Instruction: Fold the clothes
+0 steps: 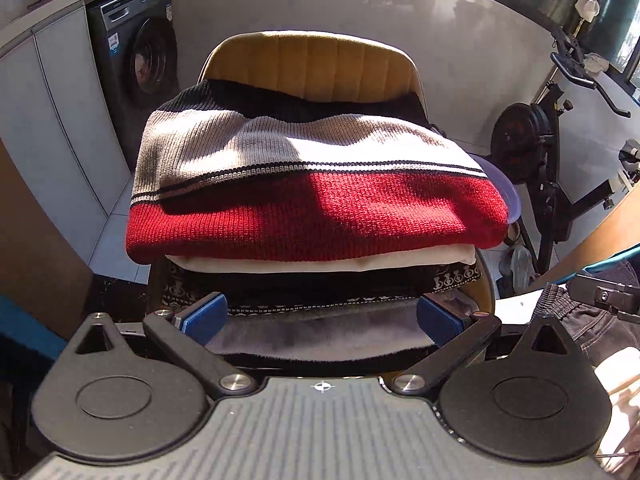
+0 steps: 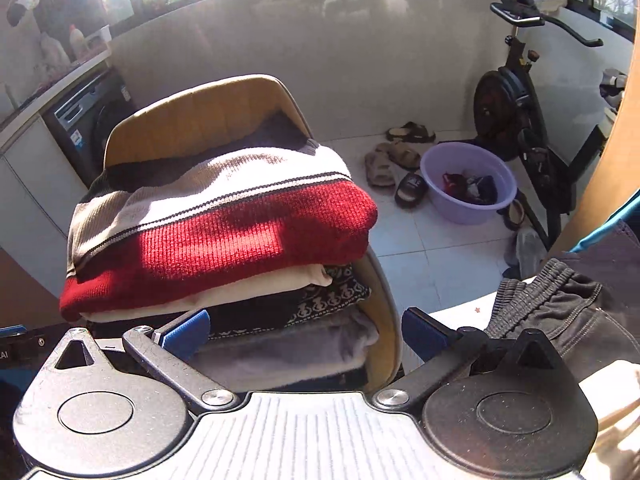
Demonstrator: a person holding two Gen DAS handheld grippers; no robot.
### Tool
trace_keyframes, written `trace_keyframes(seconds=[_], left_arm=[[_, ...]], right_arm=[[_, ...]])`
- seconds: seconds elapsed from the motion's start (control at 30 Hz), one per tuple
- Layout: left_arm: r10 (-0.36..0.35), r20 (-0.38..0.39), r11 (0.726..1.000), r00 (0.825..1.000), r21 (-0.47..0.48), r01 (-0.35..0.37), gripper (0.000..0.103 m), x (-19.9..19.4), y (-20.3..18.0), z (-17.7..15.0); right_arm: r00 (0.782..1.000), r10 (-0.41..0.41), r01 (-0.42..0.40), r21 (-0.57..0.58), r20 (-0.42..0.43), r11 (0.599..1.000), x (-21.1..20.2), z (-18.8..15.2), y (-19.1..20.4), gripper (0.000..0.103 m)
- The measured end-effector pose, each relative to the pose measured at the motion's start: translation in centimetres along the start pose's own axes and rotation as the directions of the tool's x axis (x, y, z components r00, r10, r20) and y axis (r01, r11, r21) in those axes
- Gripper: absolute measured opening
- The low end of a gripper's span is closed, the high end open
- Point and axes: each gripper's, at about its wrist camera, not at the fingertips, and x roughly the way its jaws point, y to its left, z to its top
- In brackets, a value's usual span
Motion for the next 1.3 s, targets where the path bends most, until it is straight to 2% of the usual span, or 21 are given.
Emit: trace_keyframes(seconds=[0.13,0.33,0.4,0.6,0.83,1.03,1.13,1.3], left_arm=[[0.039,-0.020,0.999,0.999,0.037,-0.038,0.103,-1.9,-1.4,-2.2],[-0.026,-0.039,1.000,0.999,0.000,0.026,0.103,-5.0,-0.6,-4.9],[-0.046,-0.045,0.999,0.998,0.023,0.047,0.103,-5.9,-0.5,-5.8],[-0.019,-0.038,0.991,0.999,0.129,0.024,0.103,-9.4,0.8,-9.9],[-0.039,-0.073,0.983,0.997,0.176,0.052,0.103,-12.2,2.7,-15.7],[-0.045,-0.082,0.977,0.996,0.206,0.061,0.103,-15.1,3.2,-19.2],[-0.021,-0.061,0.976,0.998,0.216,0.033,0.103,-16.3,3.1,-20.0],[-0.034,-0.055,0.981,0.998,0.189,0.044,0.103,-17.5,2.6,-21.1]], right_arm=[[1.000,-0.028,0.028,-0.015,-0.014,0.999,-2.9,-2.3,0.0,0.102],[0.998,-0.054,0.054,-0.026,-0.022,0.998,-7.3,-6.3,1.4,0.102],[0.998,-0.056,0.056,-0.002,-0.019,0.998,-8.7,-7.7,2.0,0.102],[0.994,-0.109,0.109,0.080,-0.006,0.991,-13.0,-13.0,4.2,0.102],[0.986,-0.169,0.169,0.131,-0.014,0.977,-17.4,-20.3,7.2,0.102],[0.975,-0.220,0.221,0.125,-0.023,0.967,-21.6,-25.9,8.9,0.102],[0.977,-0.214,0.215,0.141,-0.021,0.966,-23.0,-27.3,9.1,0.102],[0.977,-0.215,0.215,0.131,-0.010,0.968,-24.6,-28.3,9.1,0.102]])
